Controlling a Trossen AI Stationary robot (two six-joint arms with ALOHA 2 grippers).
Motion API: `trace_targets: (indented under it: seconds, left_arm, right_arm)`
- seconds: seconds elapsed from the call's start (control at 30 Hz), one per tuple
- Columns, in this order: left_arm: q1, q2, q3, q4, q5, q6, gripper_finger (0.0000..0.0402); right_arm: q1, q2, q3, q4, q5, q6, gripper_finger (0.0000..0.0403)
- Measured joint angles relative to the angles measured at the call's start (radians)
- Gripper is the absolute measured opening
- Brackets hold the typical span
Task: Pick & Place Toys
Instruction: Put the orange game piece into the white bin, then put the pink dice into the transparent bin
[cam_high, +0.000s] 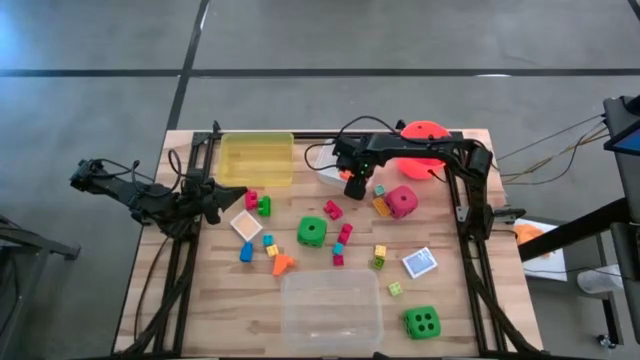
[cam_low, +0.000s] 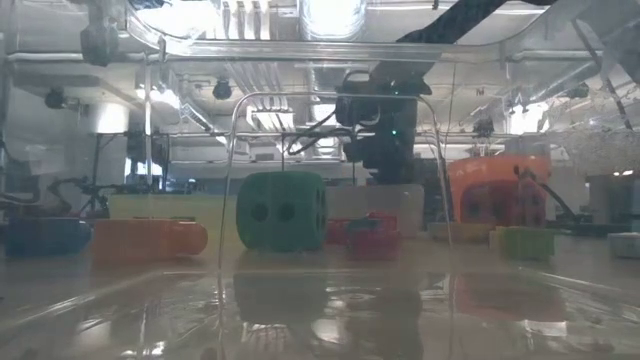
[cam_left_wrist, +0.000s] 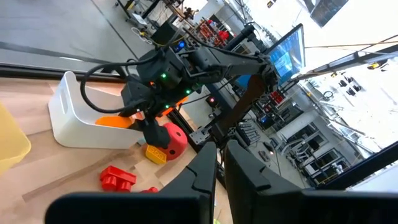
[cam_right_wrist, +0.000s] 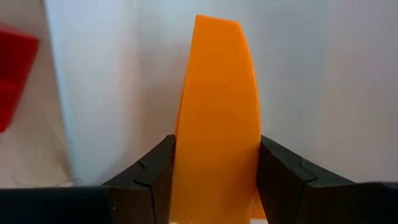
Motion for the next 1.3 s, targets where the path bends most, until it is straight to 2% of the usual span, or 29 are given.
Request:
trace_targets:
  seconds: [0.33,0.57,0.87,1.13,1.3]
  left_arm:
    - [0.0,0.0,0.0,0.0,0.0,-0.001,0.0028]
    - [0.0,0.0,0.0,0.0,0.0,-0.002,0.0028]
    - [0.0,0.0,0.0,0.0,0.001,-0.007,0.0028]
    - [0.0,0.0,0.0,0.0,0.001,-0.008,0.0028]
    - [0.0,-0.001,0.0,0.0,0.001,-0.01,0.0029]
  right_arm:
    - [0.0,0.0,-0.008,0.0,0.0,-0.004,0.0167]
    - [0.0,0.0,-0.009,0.001,0.008,0.0,0.0225]
    - [0.0,0.0,-0.009,0.0,0.007,-0.004,0.0269]
    - [0.0,-0.006,-0.007,-0.002,0.008,0.003,0.0283]
    - [0.0,-0.064,0.007,-0.025,0.007,0.022,0.0283]
